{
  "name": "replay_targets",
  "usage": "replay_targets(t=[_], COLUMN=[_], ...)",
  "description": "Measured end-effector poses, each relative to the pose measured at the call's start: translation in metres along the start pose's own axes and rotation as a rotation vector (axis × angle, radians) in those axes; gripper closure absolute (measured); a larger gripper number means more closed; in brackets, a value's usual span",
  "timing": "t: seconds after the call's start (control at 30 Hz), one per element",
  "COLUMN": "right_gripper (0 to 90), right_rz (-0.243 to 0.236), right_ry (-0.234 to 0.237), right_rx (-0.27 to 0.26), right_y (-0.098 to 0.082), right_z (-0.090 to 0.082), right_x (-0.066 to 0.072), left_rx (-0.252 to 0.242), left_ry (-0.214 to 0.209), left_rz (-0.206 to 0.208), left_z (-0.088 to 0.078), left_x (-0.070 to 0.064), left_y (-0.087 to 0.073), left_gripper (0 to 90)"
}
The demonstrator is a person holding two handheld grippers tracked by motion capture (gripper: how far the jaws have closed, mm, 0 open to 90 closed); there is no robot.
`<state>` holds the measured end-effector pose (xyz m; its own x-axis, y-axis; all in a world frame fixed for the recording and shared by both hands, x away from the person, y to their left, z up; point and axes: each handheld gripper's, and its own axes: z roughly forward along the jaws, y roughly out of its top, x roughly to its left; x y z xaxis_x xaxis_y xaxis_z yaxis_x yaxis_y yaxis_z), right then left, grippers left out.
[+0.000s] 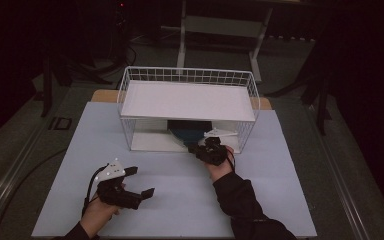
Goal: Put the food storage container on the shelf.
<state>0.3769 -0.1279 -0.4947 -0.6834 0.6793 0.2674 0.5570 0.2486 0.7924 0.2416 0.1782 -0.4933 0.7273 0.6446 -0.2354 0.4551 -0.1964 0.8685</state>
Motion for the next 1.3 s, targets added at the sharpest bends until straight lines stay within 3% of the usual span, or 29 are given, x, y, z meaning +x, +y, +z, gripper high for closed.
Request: replay_targets(t=[0.03,0.07,0.1,0.17,0.2,0.27,0.4,0.6,0.63,0.77,1.3], right_gripper=[62.9,62.9,46.7,46.7,41.8,22.5,18.9,18.7,18.7,18.7,18.9], right_rz=[0.008,0.008,0.004,0.004,0.002,0.010,0.030,0.001,0.001,0.014,-0.036], right_ry=[0.010,0.010,0.015,0.015,0.009,0.044,0.058,0.054,0.059,0.075,0.033], right_rx=[-0.022,-0.022,-0.038,-0.038,-0.050,-0.073,-0.088,-0.098,-0.100,-0.107,-0.065], right_y=[-0.004,-0.004,-0.007,-0.007,-0.009,-0.016,-0.022,-0.033,-0.040,-0.045,-0.080], right_z=[-0.008,-0.008,-0.014,-0.014,-0.017,-0.028,-0.038,-0.054,-0.064,-0.069,-0.096], right_x=[0.002,0.002,0.004,0.004,0.005,0.004,0.003,0.002,0.000,-0.002,-0.002], left_rx=[-0.007,-0.007,-0.012,-0.012,-0.019,-0.024,-0.023,-0.020,-0.021,-0.021,-0.017], left_ry=[0.004,0.004,0.004,0.005,0.005,0.004,0.000,-0.007,-0.009,-0.011,-0.027], left_rz=[0.004,0.004,0.005,0.009,0.016,0.016,0.016,0.015,0.014,0.012,0.020], left_z=[0.000,0.000,-0.001,-0.001,-0.002,-0.002,-0.002,-0.002,-0.002,-0.002,0.000], left_x=[-0.001,-0.001,-0.001,-0.001,-0.002,-0.003,-0.003,-0.002,-0.002,-0.002,-0.004], left_y=[0.000,0.000,0.000,0.001,0.002,0.002,0.001,0.000,0.000,0.000,-0.002], left_gripper=[0.4,0.4,0.4,0.4,0.4,0.4,0.4,0.4,0.4,0.4,0.4])
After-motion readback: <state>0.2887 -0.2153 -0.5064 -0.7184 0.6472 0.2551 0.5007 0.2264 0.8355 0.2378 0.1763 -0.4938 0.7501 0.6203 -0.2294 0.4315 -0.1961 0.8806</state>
